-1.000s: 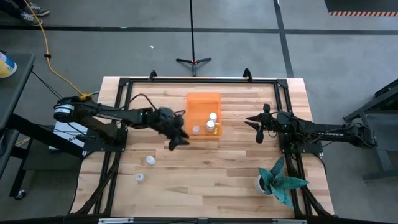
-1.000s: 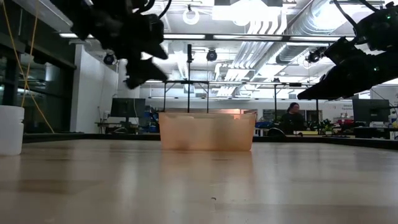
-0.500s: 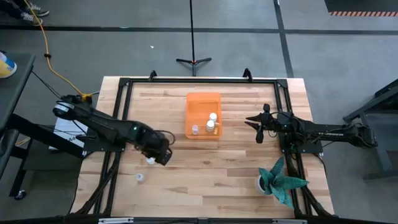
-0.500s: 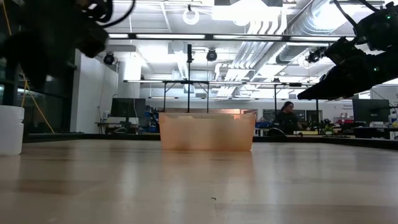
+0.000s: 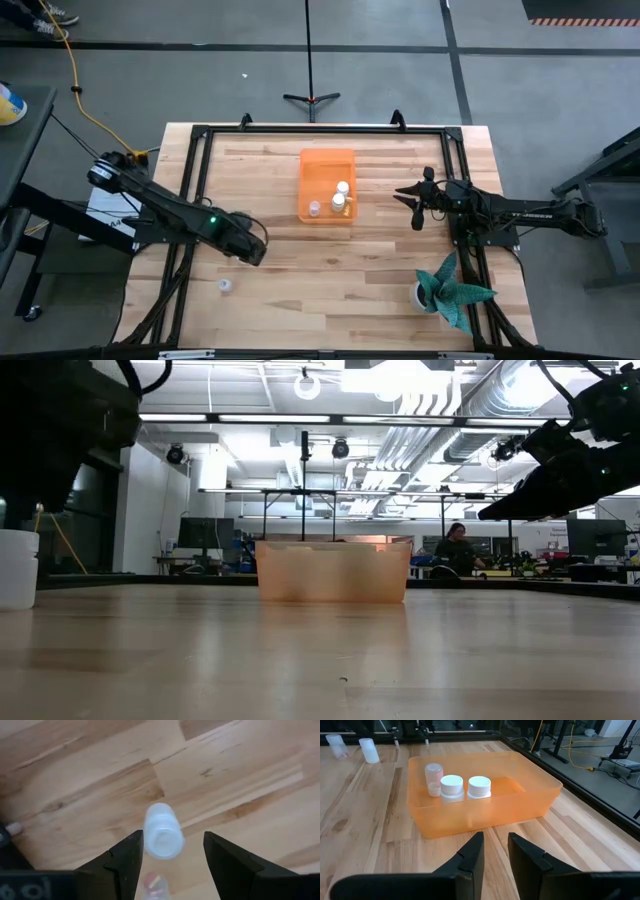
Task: Pick and place pill bottles into a basket
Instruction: Put the white medicine bottle into the orange bin
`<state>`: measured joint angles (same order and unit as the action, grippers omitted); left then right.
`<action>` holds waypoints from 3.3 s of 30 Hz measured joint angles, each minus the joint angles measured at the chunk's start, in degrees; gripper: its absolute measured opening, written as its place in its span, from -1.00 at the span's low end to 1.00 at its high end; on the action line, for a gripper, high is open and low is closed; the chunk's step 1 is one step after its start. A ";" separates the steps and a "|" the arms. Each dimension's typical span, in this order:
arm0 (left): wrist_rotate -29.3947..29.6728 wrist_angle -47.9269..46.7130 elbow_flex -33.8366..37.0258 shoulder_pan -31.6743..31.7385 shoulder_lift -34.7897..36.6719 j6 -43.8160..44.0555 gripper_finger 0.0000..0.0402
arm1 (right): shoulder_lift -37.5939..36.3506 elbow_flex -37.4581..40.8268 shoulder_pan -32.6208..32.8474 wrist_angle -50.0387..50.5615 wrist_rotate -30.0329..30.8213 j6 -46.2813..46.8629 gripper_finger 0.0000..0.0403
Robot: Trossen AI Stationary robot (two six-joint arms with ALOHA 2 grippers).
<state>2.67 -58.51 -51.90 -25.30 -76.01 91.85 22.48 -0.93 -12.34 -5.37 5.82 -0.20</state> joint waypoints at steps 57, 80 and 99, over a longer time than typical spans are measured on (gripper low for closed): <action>15.92 18.22 -6.02 14.22 -2.60 -54.22 -0.10 | 0.00 -0.02 -0.02 -0.56 -0.17 -1.70 -0.61; -4.74 22.87 -23.73 45.33 -21.83 -91.96 -0.09 | -0.02 -0.02 -0.01 -0.90 -0.07 -1.13 -0.61; -3.45 8.86 -34.75 45.19 -36.52 -94.71 -0.08 | 0.02 -0.02 -0.02 0.17 -0.15 -1.20 -0.61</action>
<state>-0.79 -49.64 -86.65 19.89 -112.53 -2.85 22.50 -0.95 -12.36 -5.20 5.67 -1.40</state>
